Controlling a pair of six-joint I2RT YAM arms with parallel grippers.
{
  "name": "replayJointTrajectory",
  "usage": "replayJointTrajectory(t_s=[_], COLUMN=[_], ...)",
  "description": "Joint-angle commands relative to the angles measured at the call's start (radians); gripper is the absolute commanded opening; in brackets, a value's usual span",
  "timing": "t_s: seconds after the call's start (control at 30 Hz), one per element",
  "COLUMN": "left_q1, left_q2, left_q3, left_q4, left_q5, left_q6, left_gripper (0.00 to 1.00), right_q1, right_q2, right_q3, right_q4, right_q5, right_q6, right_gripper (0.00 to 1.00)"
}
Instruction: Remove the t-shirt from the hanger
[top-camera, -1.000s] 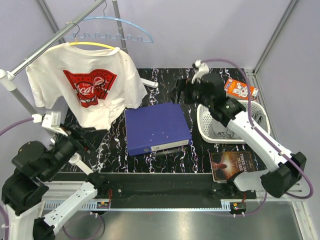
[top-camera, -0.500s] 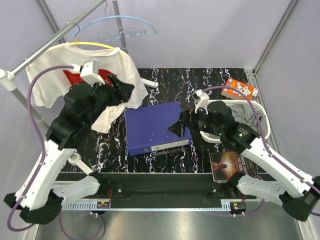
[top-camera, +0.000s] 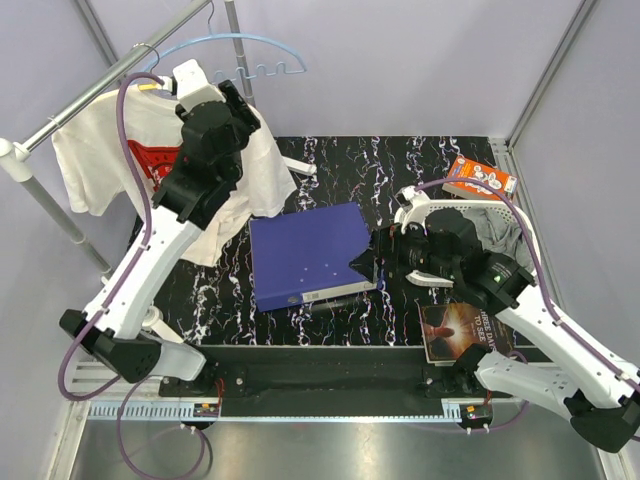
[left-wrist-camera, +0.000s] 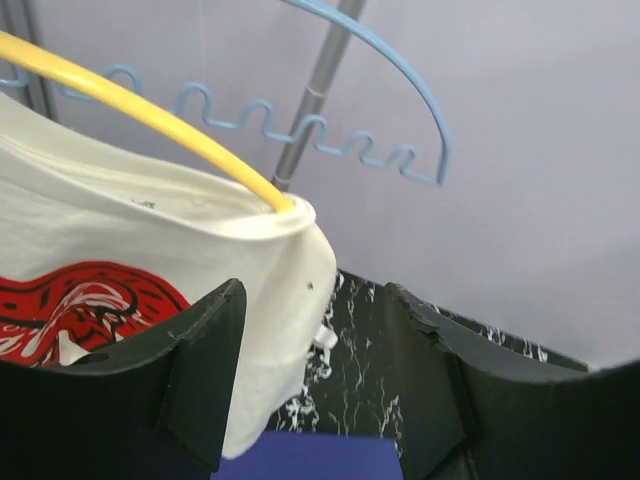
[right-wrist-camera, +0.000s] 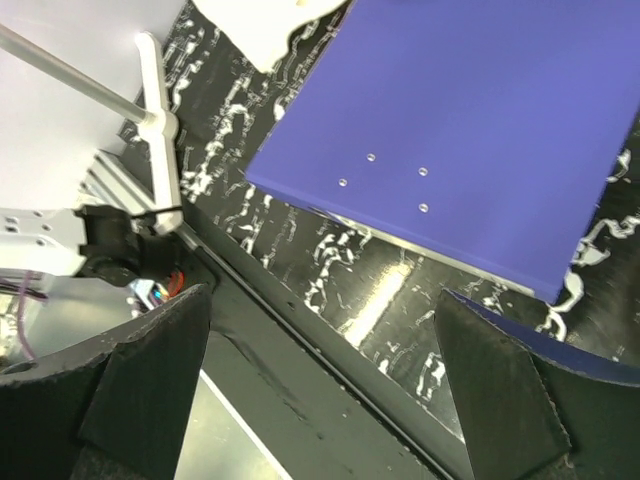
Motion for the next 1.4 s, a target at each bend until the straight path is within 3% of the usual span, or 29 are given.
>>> replayJointTrajectory(t_s=[0.0, 0.2, 0.4, 1.03, 1.37], left_q1=[0.066, 0.127, 0.147, 0.21, 0.244], left_q2=[0.039, 0.067, 0.07, 0.185, 0.185], left_q3=[0.076, 0.061, -0.014, 0.013, -0.024], left_q4=[0.097, 0.1, 0.259, 0.404, 0.519], left_q5=[-0.084, -0.101, -0.106, -0.103, -0.066], left_q6=[-0.073, -0.159, -0.142, -0.113, -0.061], left_gripper=[0.58, 0.54, 0.5, 0.54, 0.4], right_q1=[0.0, 0.0, 0.0, 0.0, 0.0], right_q2=[-0.021, -0.049, -0.081, -0.081, -0.078], right_q3=[0.062, 0.079, 0.084, 0.128, 0.123], right_q4=[-0.061, -0.105, -0.118, -0.142, -0.133], right_q5=[0.045, 0.076, 0.104, 0.174, 0.188], right_q6=[-0.058, -0.075, -0.093, -0.122, -0.116], right_gripper=[1.0, 1.0, 1.0, 1.0, 1.0])
